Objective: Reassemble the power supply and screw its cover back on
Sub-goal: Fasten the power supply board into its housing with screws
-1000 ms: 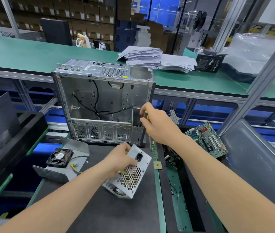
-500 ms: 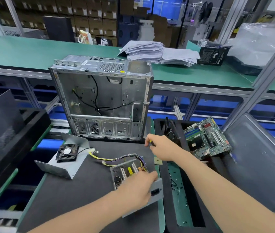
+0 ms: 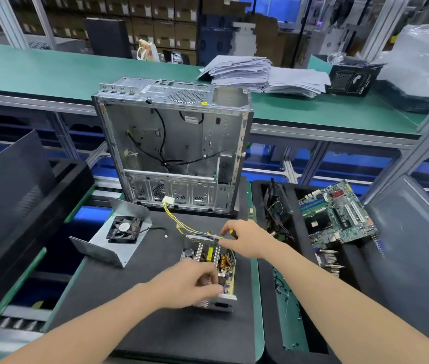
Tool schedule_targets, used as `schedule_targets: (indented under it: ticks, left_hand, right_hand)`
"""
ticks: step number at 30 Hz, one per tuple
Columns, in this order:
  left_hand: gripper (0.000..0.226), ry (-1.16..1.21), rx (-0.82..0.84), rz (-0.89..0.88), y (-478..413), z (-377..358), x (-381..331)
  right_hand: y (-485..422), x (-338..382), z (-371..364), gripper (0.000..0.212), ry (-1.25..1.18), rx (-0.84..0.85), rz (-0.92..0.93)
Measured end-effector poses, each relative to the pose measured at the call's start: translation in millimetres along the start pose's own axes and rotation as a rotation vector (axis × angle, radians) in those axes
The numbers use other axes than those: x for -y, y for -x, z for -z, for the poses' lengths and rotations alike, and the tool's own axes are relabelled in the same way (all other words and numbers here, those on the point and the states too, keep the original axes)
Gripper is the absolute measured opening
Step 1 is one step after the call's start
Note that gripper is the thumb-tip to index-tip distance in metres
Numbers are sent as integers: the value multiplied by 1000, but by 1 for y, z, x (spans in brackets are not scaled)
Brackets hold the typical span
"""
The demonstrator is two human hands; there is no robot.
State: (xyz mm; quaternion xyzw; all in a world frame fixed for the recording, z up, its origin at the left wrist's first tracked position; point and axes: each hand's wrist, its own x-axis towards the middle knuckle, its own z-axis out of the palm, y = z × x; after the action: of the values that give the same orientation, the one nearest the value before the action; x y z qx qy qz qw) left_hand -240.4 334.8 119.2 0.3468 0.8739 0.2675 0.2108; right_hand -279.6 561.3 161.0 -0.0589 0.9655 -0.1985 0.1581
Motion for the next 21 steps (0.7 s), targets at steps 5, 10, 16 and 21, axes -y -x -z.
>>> schedule_targets:
  ticks: [5,10,16,21]
  left_hand:
    - [30,59,-208,170,7,18,33]
    - [18,-30,-409,408,7,37,74]
    - [46,-184,-556,705,-2,83,129]
    - [101,-90,-374,925,-19,100,161]
  right_hand:
    - [-15,7,-16,47,36,-18,-61]
    - [-22,8,-23,35,6,-47,-85]
    - [-21,-6,-19,17,-145,-61,-104]
    - [-19,-7,-15,28,-108,-72,-70]
